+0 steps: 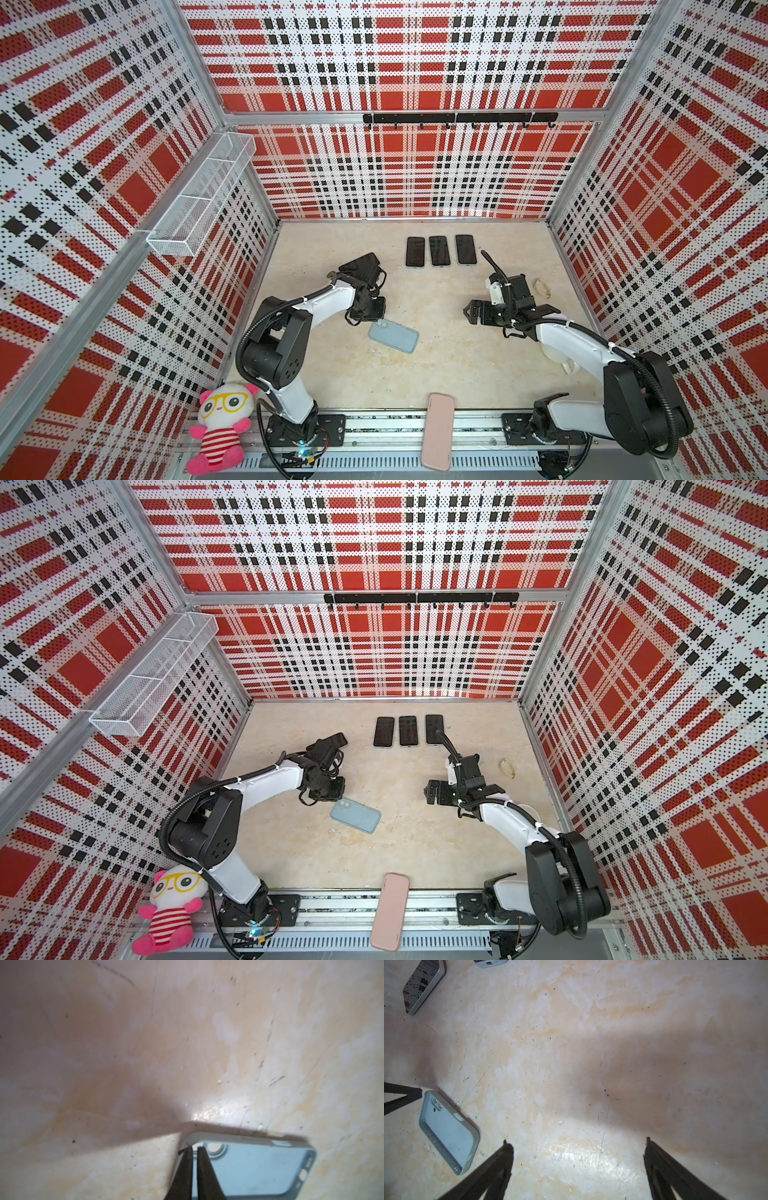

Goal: Put the phone into the phone case
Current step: 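Grasp the edge of the empty pale blue case with the left gripper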

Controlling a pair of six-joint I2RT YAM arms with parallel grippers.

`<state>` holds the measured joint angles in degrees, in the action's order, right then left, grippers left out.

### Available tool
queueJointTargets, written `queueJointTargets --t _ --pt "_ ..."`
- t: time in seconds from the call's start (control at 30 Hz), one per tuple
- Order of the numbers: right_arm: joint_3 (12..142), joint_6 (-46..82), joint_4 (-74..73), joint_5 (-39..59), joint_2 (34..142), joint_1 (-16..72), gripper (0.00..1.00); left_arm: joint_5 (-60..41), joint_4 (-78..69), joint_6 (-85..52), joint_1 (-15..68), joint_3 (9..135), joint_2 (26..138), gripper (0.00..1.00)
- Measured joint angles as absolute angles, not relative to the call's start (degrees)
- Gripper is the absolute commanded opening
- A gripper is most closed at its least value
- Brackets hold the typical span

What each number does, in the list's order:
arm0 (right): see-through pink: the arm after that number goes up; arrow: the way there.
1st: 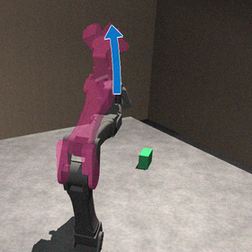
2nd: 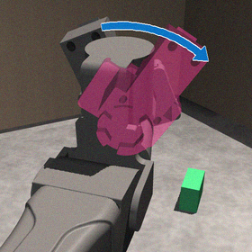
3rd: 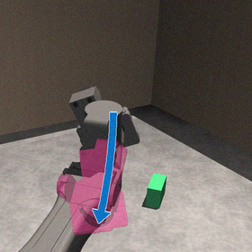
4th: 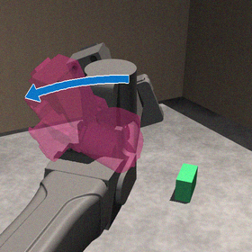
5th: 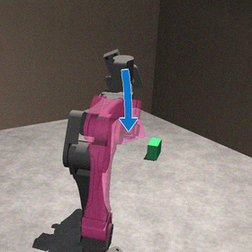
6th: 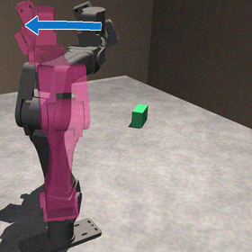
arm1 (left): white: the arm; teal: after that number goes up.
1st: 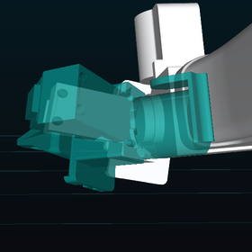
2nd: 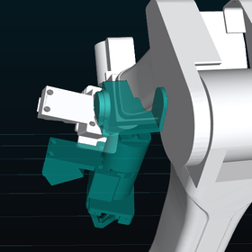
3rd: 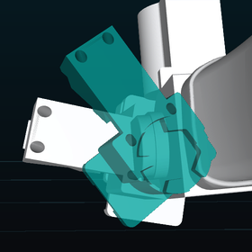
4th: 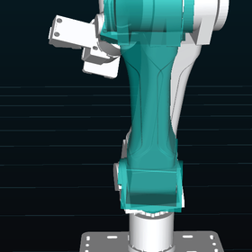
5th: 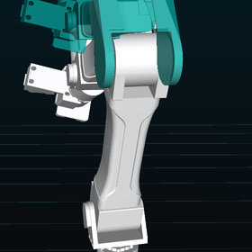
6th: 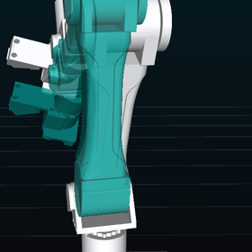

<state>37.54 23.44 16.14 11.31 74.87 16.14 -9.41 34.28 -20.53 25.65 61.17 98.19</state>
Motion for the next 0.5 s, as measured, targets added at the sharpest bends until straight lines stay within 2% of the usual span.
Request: queueJointTargets --t 0.17,0.23,0.3,0.4,0.5 --pt "37.34 23.16 16.23 10.92 74.41 16.14 1.00 -10.28 32.49 -24.23 27.97 66.30 99.59 0.13" --pt "36.91 22.79 16.34 10.68 73.82 16.05 1.00 -9.52 32.64 -24.16 28.93 67.92 100.12 0.29" --pt "36.53 22.33 16.62 10.68 73.28 15.88 1.00 -8.64 33.50 -23.94 29.32 68.07 99.70 0.40" --pt "36.45 21.89 16.86 10.68 73.17 15.33 1.00 -7.33 35.38 -23.53 28.38 66.65 97.65 0.49" --pt "36.45 21.74 16.88 10.74 73.17 15.18 1.00 -6.70 36.29 -23.51 26.35 62.08 93.91 0.54"
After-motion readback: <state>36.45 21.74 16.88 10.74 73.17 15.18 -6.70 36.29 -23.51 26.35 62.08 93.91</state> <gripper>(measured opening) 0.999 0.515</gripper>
